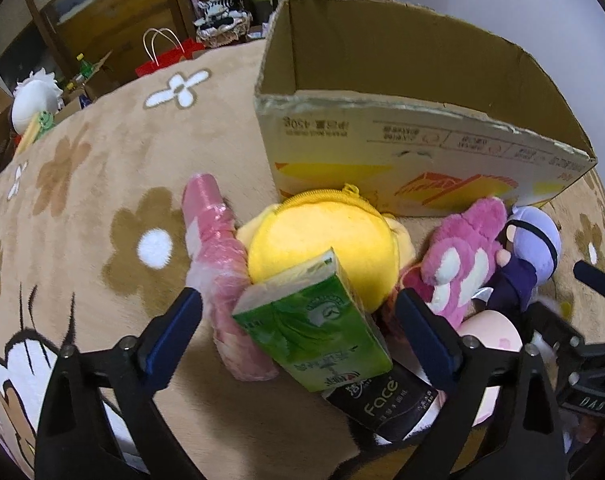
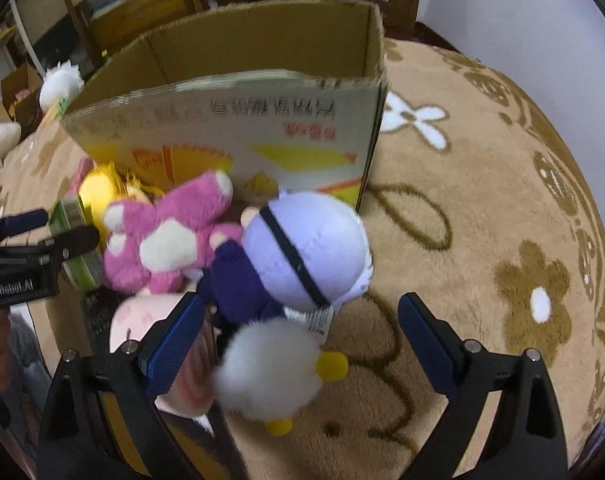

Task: Organize soft objects
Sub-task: 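Lower the left tool onto the green tissue pack and close it, then lift the green tissue pack with the left tool over the cardboard box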

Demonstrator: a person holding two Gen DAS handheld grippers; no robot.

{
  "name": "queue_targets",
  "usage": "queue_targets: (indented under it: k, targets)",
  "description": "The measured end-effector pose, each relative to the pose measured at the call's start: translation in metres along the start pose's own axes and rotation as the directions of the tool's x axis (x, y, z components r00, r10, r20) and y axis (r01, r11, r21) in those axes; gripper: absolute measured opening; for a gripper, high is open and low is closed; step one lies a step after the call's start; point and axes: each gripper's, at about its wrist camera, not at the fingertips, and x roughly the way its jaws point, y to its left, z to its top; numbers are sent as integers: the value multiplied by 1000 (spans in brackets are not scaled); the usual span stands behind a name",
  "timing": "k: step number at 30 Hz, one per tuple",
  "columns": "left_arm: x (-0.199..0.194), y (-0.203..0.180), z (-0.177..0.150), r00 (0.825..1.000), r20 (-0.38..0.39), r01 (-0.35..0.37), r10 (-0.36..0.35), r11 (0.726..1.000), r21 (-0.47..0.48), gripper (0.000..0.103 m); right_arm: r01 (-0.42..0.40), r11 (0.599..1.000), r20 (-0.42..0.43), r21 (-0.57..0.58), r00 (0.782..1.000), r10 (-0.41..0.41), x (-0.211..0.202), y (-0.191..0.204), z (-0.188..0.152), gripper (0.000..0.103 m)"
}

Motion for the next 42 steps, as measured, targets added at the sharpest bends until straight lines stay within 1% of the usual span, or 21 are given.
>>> queue_targets:
  k: [4, 5, 6, 7, 10, 12, 14, 16, 18, 19, 20, 23, 26, 27, 29, 31, 38, 41, 42]
  targets:
    - [6, -1, -2, 999, -33, 19, -19, 1000, -9, 86, 12, 1000, -62, -14, 998, -13, 8, 0, -6, 101]
    - [7, -1, -2, 999, -38, 24, -24, 1000, -11, 84, 8, 1000, -78, -12, 997, -9, 11, 1, -7, 98]
    - [8, -1, -3, 999, -42, 26, -26, 1000, -14, 82, 2, 1000, -93, -10, 996, -3, 14, 0, -8, 89]
    - [9, -1, -2, 999, -46, 24, -24, 1000, -16, 79, -6, 1000, -110, -7, 994, 5, 17, 0, -8, 85]
    - [8, -1, -2, 999, -44, 18, -19, 1000, -23, 72, -44, 999, -141, 8, 989, 45, 20, -1, -11, 82]
    - [7, 0, -2, 999, -39, 25, -26, 999, -28, 69, -69, 998, -150, 15, 986, 70, 20, -1, -13, 71]
    - [6, -1, -3, 999, -35, 23, -24, 999, -28, 67, -96, 995, -159, 25, 982, 99, 21, 1, -16, 63]
    - [5, -2, -4, 999, -29, 21, -22, 999, -30, 66, -109, 994, -167, 28, 979, 112, 21, 4, -18, 59]
    - [4, -1, -4, 999, -25, 22, -23, 999, -34, 65, -128, 991, -166, 32, 977, 132, 19, 8, -20, 47]
    - [2, -2, -4, 999, -21, 25, -26, 999, -39, 65, -141, 989, -164, 33, 976, 144, 18, 9, -20, 44]
    - [0, -2, -6, 999, -16, 29, -30, 999, -44, 64, -147, 989, -161, 32, 975, 150, 16, 10, -20, 37]
    - [-6, -3, -5, 999, 5, 46, -46, 998, -52, 63, -138, 990, -141, 14, 980, 138, 11, 14, -19, 34]
    - [-15, -6, -6, 998, 38, 55, -54, 998, -38, 63, -140, 990, -138, 15, 980, 140, 9, 14, -16, 32]
    - [-18, -7, -6, 998, 48, 54, -52, 998, -31, 63, -138, 990, -132, 17, 981, 139, 7, 13, -15, 25]
    - [-22, -9, -7, 997, 62, 48, -47, 999, -22, 63, -127, 992, -105, 17, 986, 128, 7, 10, -12, 17]
    - [-25, -10, -7, 996, 71, 48, -46, 999, -21, 63, -129, 991, -95, 31, 987, 131, 4, 7, -11, 9]
    - [-33, -7, -7, 994, 100, 36, -33, 999, -34, 63, -143, 988, -84, 60, 985, 148, 2, -3, -10, 7]
    - [-37, -4, -8, 993, 112, 37, -31, 998, -47, 63, -152, 986, -62, 66, 986, 156, -4, -9, -9, 2]
    - [-40, -4, -8, 992, 120, 39, -32, 998, -51, 63, -153, 986, -54, 67, 986, 157, -6, -9, -8, 2]
